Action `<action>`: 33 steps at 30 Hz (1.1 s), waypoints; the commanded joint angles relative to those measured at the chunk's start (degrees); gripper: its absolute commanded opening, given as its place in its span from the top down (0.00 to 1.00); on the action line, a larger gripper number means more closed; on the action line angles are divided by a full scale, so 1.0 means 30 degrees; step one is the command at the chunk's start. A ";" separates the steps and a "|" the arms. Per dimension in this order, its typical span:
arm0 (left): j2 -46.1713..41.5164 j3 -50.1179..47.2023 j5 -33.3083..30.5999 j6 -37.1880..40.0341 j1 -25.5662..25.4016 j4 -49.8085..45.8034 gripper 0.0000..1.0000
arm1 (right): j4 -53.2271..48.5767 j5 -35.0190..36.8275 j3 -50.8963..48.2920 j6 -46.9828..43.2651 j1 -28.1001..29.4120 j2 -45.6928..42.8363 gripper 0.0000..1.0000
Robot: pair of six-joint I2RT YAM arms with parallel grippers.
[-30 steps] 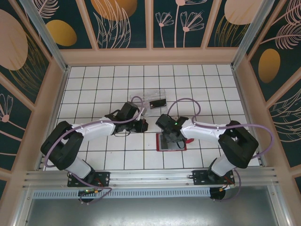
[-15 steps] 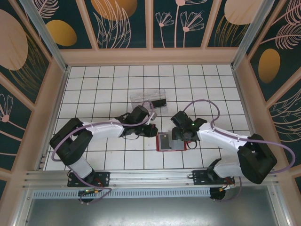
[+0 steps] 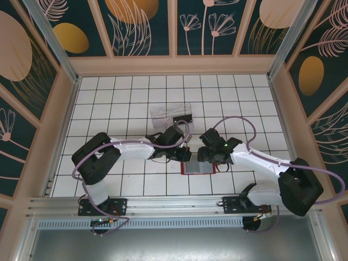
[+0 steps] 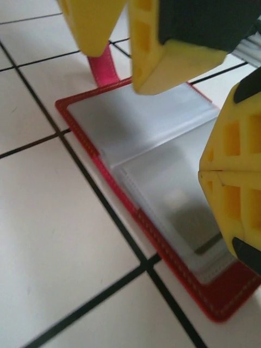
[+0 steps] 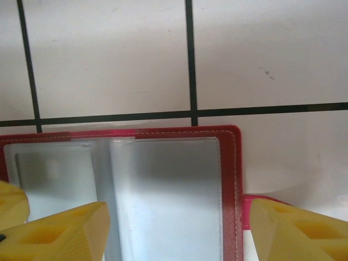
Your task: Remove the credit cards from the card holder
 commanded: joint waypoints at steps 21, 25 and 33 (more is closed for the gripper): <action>-0.2238 -0.1231 -0.1829 -0.0966 0.0465 -0.0875 1.00 | -0.1241 0.2761 0.1668 0.1229 0.3259 0.3975 0.28; -0.1789 -0.0836 -0.0951 -0.0789 0.0469 -0.0756 1.00 | -0.0879 0.2278 0.0645 0.1709 0.2419 0.2375 0.28; 0.0060 0.0461 0.0488 -0.0842 -0.0132 -0.0597 1.00 | -0.0185 0.1313 -0.0673 0.1852 0.1055 0.0045 0.28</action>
